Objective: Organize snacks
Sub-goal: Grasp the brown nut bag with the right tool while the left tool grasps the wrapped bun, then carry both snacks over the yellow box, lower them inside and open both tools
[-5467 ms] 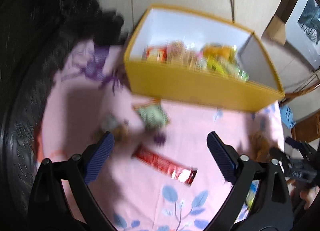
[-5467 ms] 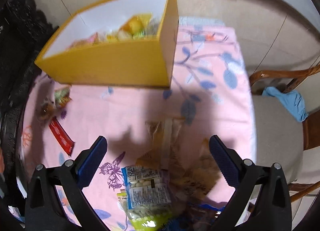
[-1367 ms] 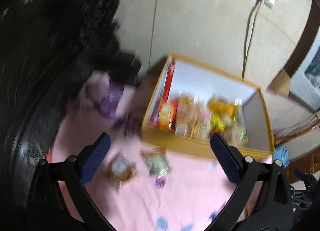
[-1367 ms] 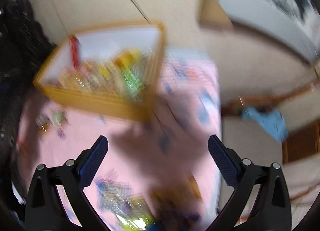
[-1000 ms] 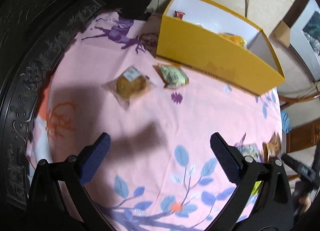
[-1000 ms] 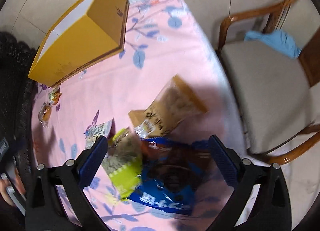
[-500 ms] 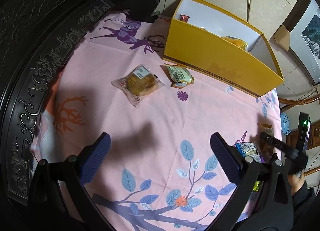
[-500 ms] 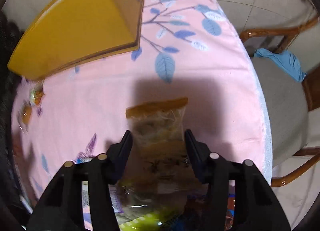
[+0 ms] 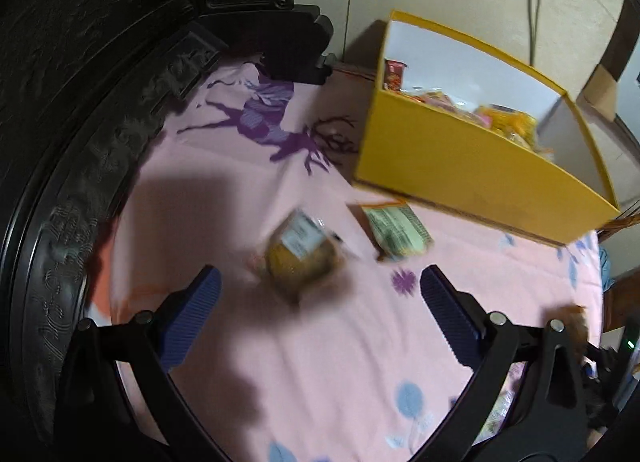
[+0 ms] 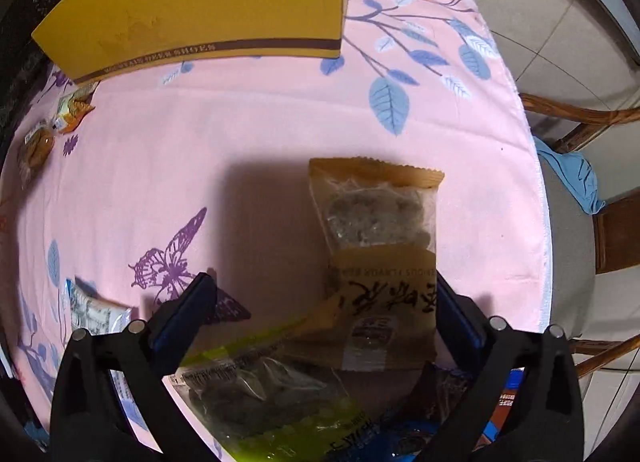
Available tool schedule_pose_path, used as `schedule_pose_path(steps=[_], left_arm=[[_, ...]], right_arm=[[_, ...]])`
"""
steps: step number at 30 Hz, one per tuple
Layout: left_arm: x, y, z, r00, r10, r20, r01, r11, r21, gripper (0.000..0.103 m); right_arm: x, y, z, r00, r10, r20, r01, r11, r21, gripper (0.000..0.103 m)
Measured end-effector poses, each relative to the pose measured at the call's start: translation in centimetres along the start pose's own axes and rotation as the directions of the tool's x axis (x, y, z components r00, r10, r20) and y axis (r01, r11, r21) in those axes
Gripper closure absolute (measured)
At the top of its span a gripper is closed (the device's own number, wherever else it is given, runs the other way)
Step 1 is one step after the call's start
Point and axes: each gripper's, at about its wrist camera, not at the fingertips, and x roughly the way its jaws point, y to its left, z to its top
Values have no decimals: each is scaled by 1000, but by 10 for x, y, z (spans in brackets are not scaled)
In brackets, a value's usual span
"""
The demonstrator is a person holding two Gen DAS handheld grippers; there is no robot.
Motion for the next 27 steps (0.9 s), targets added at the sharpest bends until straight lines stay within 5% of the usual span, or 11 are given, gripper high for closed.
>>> schedule_pose_path(steps=[3,4,5,6,11,13,16,22,27], left_arm=[[27,0,7,998,7,-54,-3,997,73,2],[36,-1,7,997,13,-75,-5,995,104,2],[45,-2,6,995,18,-95,-5,991,130,2],[55,-3,5,992,30,-121,-10,987,160,2],[74,-4,-5,991,44,-128,-14,974,227,8],[70,0,-6,994,38,-99,-14,972,233,34],[67,7,-7,996,8,-87,10,978,209,45],[52,-4,-34,998,-5,-63,18,978,208,49],[22,-24,-77,992,-87,-90,101,982,162,56]], right_arm=[[-3,-2,-5,999,-21,28,20,1000,23,12],[-6,-6,-5,998,-29,47,27,999,47,28],[-11,-11,-7,997,-35,62,31,998,63,57],[-15,-18,-7,996,-38,78,32,996,81,65],[-18,-22,-8,998,14,67,-19,996,85,68],[-22,-17,-8,996,50,74,-56,994,91,68],[-33,12,-6,991,97,94,-102,993,56,68],[-54,73,3,970,209,124,-199,976,-83,68],[-77,104,3,951,265,162,-239,957,-163,68]])
